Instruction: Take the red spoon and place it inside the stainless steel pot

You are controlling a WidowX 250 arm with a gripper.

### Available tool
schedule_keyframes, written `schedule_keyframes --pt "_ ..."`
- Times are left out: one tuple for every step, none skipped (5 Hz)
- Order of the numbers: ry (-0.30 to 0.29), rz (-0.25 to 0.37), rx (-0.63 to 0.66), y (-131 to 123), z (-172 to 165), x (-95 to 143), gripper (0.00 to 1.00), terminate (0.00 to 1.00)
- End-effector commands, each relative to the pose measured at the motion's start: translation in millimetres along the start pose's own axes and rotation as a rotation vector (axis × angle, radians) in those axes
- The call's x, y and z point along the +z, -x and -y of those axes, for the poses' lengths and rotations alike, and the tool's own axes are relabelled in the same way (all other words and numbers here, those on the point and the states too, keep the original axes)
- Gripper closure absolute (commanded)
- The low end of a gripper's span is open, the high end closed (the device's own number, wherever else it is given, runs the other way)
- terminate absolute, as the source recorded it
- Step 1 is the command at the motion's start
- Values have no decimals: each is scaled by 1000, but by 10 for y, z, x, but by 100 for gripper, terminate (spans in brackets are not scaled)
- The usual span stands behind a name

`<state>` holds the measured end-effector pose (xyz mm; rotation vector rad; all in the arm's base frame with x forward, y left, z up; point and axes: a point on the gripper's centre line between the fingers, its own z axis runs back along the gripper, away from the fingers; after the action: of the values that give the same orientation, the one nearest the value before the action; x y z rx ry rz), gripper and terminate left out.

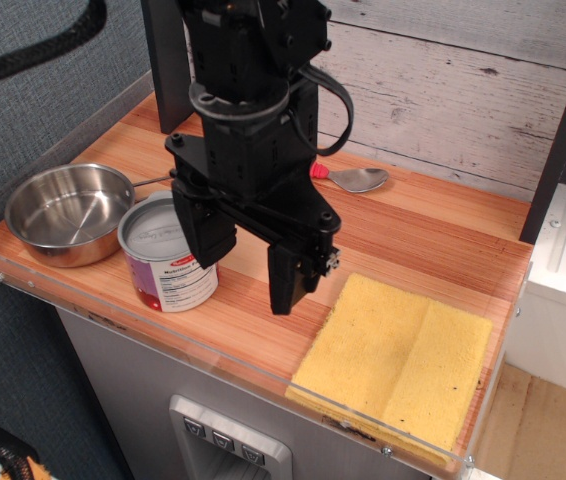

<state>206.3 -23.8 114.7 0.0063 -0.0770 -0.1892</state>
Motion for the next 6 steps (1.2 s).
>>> schedule_keyframes --pt "0 0 0 0 0 0 0 0" --pt "-50 -31 -167 -146 -116 -1 0 0" --pt "-79 -48 -329 -352 -270 -6 0 0" --pt "-101 -81 -542 -615 -462 -9 0 0" --pt "-92 -97 -751 -827 -640 -50 0 0" --pt "-66 -90 -888 -1022 -783 -182 0 0"
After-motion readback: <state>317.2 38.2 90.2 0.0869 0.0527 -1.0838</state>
